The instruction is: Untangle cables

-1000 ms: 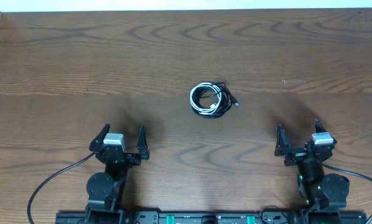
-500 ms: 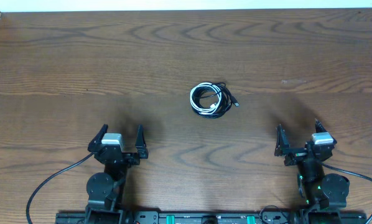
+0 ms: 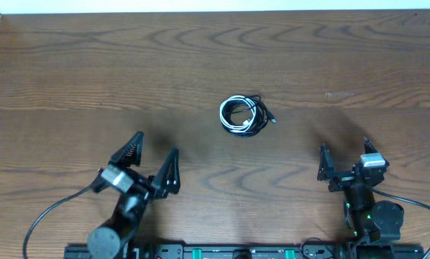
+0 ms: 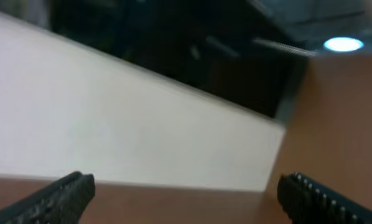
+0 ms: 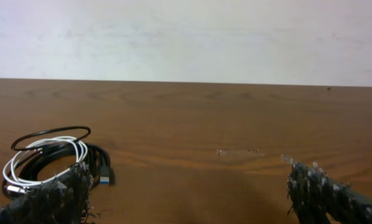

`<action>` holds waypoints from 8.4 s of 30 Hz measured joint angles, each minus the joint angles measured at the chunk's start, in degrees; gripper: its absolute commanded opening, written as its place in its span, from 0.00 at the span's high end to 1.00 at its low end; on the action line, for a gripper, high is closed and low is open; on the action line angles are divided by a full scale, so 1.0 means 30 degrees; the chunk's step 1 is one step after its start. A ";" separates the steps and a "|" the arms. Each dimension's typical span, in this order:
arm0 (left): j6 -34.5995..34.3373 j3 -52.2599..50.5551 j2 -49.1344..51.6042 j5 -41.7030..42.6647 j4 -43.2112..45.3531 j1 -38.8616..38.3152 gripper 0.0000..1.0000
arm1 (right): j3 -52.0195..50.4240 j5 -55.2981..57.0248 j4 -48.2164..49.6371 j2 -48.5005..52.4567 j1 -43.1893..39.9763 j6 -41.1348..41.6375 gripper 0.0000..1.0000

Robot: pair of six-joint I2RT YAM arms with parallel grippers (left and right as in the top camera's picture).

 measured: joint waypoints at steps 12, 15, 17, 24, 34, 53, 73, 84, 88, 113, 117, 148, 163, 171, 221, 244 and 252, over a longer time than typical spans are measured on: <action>0.3322 1.5832 0.5785 0.0831 -1.8353 0.0000 0.00 | 0.0000 0.0000 0.0007 0.0007 0.0000 0.0000 0.01; 0.4663 2.1493 0.9981 0.0918 -2.5718 0.0000 0.00 | 0.0000 -0.0007 0.0000 0.0007 0.0000 0.0000 0.01; 0.5238 2.4800 1.2852 0.0969 -2.9849 0.0000 0.00 | 0.0000 0.0007 0.0015 0.0000 0.0000 0.0007 0.01; 0.5552 3.0177 1.9431 0.2929 -3.5947 0.0000 0.00 | 0.0000 0.0000 0.0007 0.0000 0.0000 0.0000 0.01; 0.5588 3.0163 2.3482 0.4867 -4.0209 -0.0787 0.01 | 0.0000 0.0000 0.0000 0.0000 0.0000 0.0000 0.01; 0.2390 2.8166 2.3911 0.1763 -3.9663 -0.1370 0.01 | 0.0000 0.0000 0.0007 0.0000 0.0000 0.0007 0.01; 0.0124 2.8101 2.5369 -0.2186 -3.5139 -0.1384 0.01 | 0.0000 0.0000 0.0007 0.0000 0.0000 0.0000 0.01; 0.0976 2.7562 2.6811 -0.1552 -3.7929 -0.2594 0.01 | 0.0000 0.0000 0.0007 0.0000 0.0000 0.0000 0.01; 0.1625 2.7562 2.6804 -0.1537 -3.7871 -0.3031 0.01 | 0.0000 0.0000 0.0007 0.0000 0.0000 0.0000 0.01; 0.1472 2.7547 2.6811 -0.1530 -3.7084 -0.5916 0.01 | 0.0000 0.0000 0.0007 0.0000 0.0000 0.0000 0.01; 0.1326 2.7547 2.6804 -0.1603 -3.6144 -0.5916 0.01 | 0.0000 -0.0015 0.0284 0.0000 0.0000 0.0015 0.01; 0.1078 2.7496 2.6804 -0.3191 -3.5503 -0.5887 0.01 | 1.8914 -0.7512 -1.2648 0.7912 0.0000 0.2120 0.01; -0.0780 2.7489 2.6804 -0.3228 -3.6341 0.0561 0.01 | 2.2797 -1.2517 -1.7500 1.6262 0.0189 0.1239 0.01; -0.0787 2.7489 2.6804 -0.3257 -3.6326 0.0991 0.01 | 2.3503 -0.7970 -1.9365 2.0159 0.4801 0.3592 0.01; -0.0787 2.7489 2.6804 -0.3257 -3.6341 0.0991 0.01 | 2.5638 -0.4692 -0.8779 3.6530 0.8459 1.7675 0.98; -0.0787 2.7489 2.6804 -0.3257 -3.6334 0.0991 0.01 | 3.2618 -0.3475 -1.0047 2.6214 0.8488 1.3668 0.99; -0.0787 2.7489 2.6804 -0.3257 -3.6334 0.0991 0.01 | 3.2465 -0.0852 -1.2713 2.8902 0.9049 1.2633 0.99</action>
